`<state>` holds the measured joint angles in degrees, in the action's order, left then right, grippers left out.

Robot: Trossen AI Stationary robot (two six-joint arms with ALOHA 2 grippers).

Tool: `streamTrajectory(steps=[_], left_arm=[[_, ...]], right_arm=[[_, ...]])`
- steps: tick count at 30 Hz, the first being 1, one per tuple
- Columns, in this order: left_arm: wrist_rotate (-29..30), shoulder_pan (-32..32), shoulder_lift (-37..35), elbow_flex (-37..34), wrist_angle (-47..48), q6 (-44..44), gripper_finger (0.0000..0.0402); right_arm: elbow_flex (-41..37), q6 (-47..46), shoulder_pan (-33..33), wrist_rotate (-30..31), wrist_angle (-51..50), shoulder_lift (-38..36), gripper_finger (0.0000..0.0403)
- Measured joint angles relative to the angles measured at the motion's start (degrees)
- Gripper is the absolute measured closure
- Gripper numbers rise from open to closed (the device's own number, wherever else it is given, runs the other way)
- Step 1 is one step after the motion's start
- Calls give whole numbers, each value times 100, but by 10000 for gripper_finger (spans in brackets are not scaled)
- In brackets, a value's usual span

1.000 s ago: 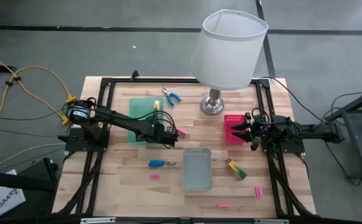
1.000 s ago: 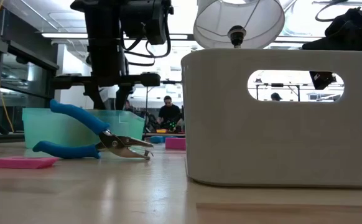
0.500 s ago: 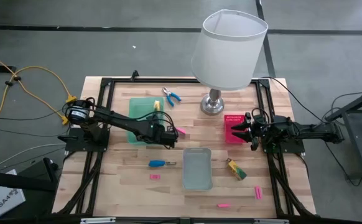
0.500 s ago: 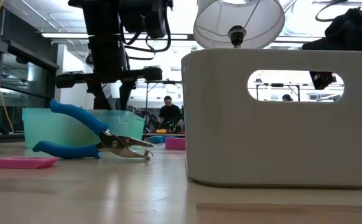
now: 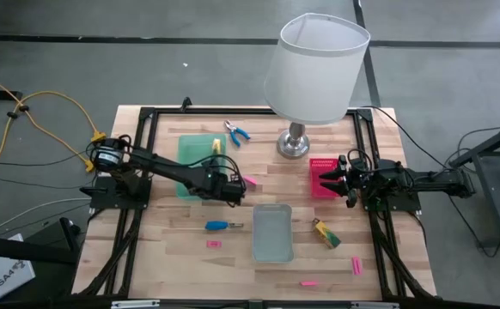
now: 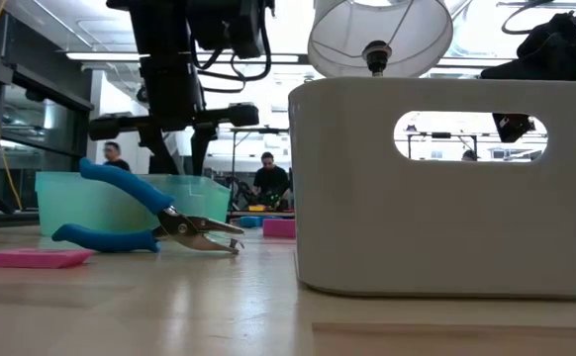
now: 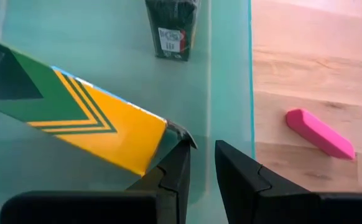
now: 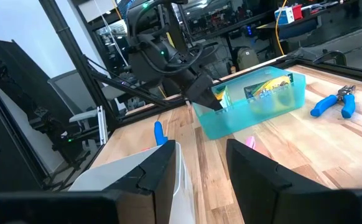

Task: Pick & Place School Supplies
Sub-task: Put the crayon box into the green bin

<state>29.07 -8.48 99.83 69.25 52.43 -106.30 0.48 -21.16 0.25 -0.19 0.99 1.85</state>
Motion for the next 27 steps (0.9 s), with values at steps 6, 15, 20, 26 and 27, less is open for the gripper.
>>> streamTrajectory(steps=[6, 15, 20, 26, 27], left_arm=[[9, -73, -43, 1, -3, -103, 330], [288, -300, -245, 23, -8, -153, 330], [725, -541, -378, 35, -193, 126, 330], [2056, -1037, -563, 35, -997, 1463, 330], [2281, -1114, -564, 35, -1254, 1817, 330]], right_arm=[[1, -1, 0, 0, 0, 0, 269], [1, -1, 0, 0, 0, -2, 269], [0, 0, 0, 0, -1, 0, 269], [1, -1, 0, 0, 0, 0, 269], [1, -1, 0, -2, 0, -2, 269]])
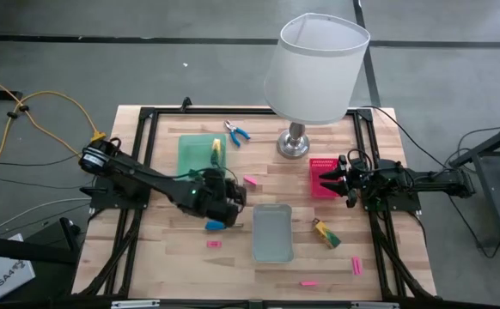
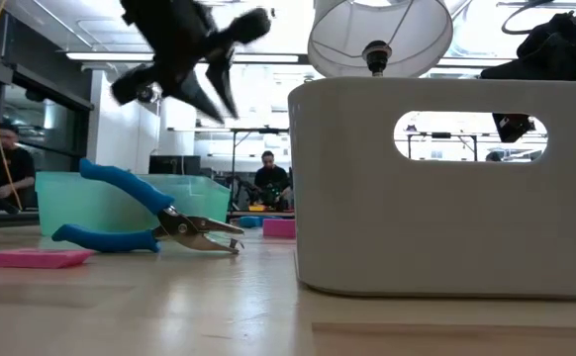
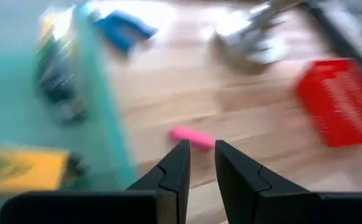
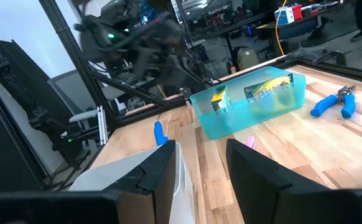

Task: Pick & Place School Supplies
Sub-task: Put the crayon box into the green bin

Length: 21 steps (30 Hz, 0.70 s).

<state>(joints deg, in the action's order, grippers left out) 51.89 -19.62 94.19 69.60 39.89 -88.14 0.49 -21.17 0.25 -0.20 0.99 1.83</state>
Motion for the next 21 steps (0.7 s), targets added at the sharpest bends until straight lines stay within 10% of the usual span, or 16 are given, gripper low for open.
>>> streamTrajectory(steps=[12, 21], left_arm=[[196, -127, -8, 0, -3283, 4350, 330], [387, 18, -563, -4, -3459, 5058, 330]], right_arm=[[-1, 1, 0, 2, 0, 2, 269], [-2, 2, 0, 2, 0, 2, 269]])
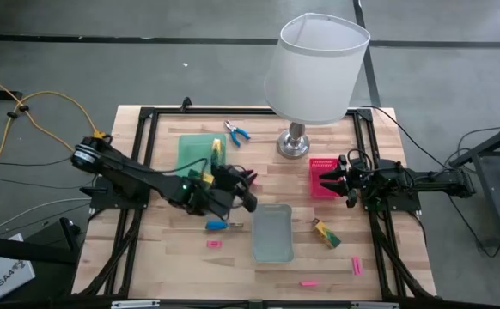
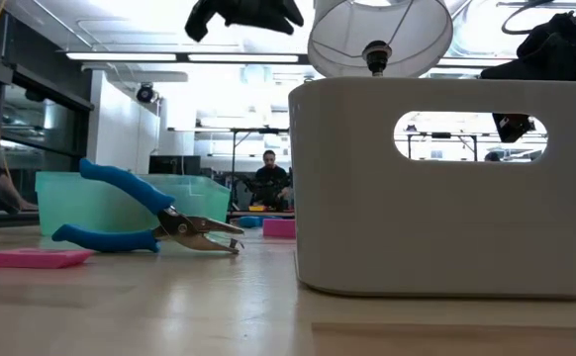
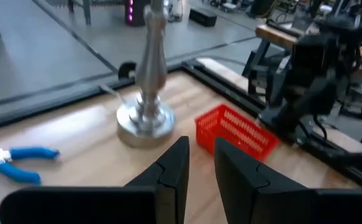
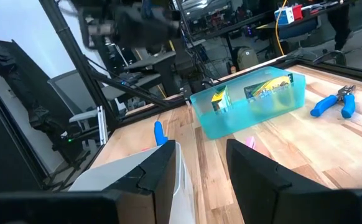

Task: Pick & Place School Supplies
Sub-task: Put the crayon box into the green bin

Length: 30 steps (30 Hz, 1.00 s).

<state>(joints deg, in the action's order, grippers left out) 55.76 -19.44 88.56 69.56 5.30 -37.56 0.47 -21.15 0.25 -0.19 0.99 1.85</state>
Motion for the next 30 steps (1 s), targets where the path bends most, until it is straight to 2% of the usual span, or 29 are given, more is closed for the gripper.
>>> streamTrajectory(steps=[7, 11, 14, 20, 23, 26, 30], left_arm=[[-363, 177, -562, -136, 34, 756, 330], [-918, 564, -848, -501, -70, 779, 330], [-1595, 891, -1006, -933, -638, 1017, 330], [-3552, 1365, -1187, -1817, -2814, 2227, 330], [-4293, 1535, -1201, -2130, -3598, 2534, 330], [-4879, 1693, -1201, -2325, -4077, 2559, 330], [-5458, 1841, -1201, -2363, -4189, 2363, 330]], right_arm=[[2, -2, 0, 0, 0, 0, 269], [0, -2, 0, 0, 0, 0, 269], [0, -2, 0, 0, 0, 0, 269], [1, 0, 0, -1, 0, 0, 269], [1, -1, 0, 0, 0, 0, 269], [0, -2, 0, 0, 0, 0, 269], [0, 0, 0, -2, 0, 0, 269]])
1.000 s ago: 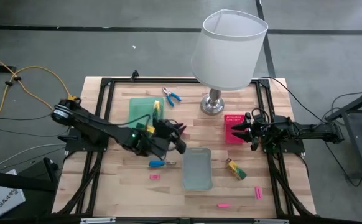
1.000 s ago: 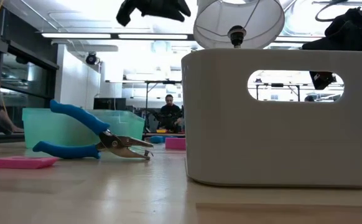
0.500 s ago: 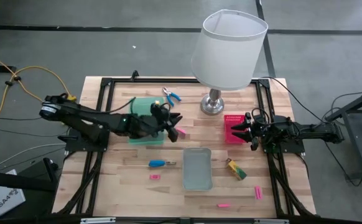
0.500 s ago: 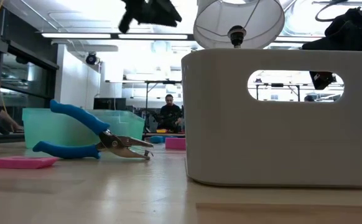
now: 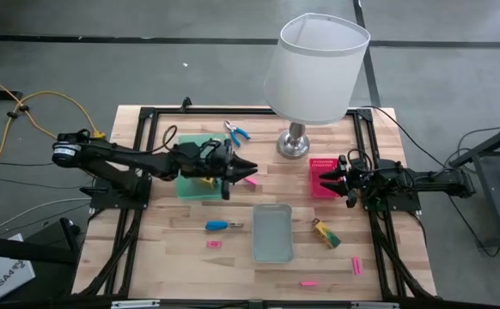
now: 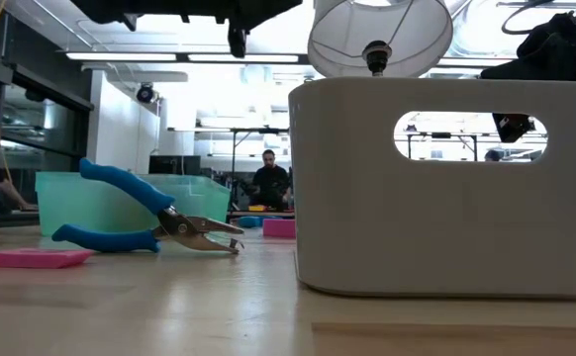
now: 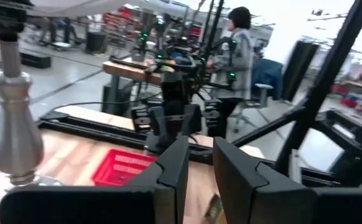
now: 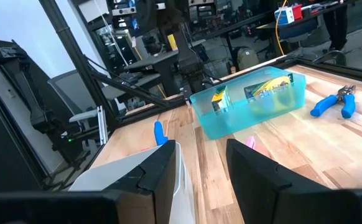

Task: Pick & Place School Supplies
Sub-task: Put the crayon box into the green bin

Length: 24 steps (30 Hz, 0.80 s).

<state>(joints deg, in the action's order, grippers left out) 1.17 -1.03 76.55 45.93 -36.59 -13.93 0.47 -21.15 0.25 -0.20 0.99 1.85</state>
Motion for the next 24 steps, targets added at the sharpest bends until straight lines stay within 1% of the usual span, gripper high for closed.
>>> streamTrajectory(steps=[2, 5, 7, 10, 12, 14, 18, 24], left_arm=[[-137, 21, 0, -4, 16, -84, 330], [-179, 15, 0, -4, 32, -84, 330], [-177, 10, 0, -4, 97, -58, 330], [-167, -20, 4, -4, 50, -312, 330], [-65, -31, 4, -4, 30, -350, 330], [74, -36, 3, -4, 32, -317, 330], [91, 20, 4, -4, 5, 37, 330], [96, 28, 4, -4, -11, 35, 330]], right_arm=[[2, -1, 0, 2, 0, 0, 269], [2, 1, 0, 2, 0, 0, 269], [2, 0, 0, 2, 0, 0, 269], [2, -1, 0, 2, 0, 0, 269], [1, -2, 0, 2, 0, 0, 269], [0, -1, 0, 2, 0, 0, 269], [2, -2, 0, 2, 0, 0, 269], [0, -1, 0, 2, 0, 0, 269]])
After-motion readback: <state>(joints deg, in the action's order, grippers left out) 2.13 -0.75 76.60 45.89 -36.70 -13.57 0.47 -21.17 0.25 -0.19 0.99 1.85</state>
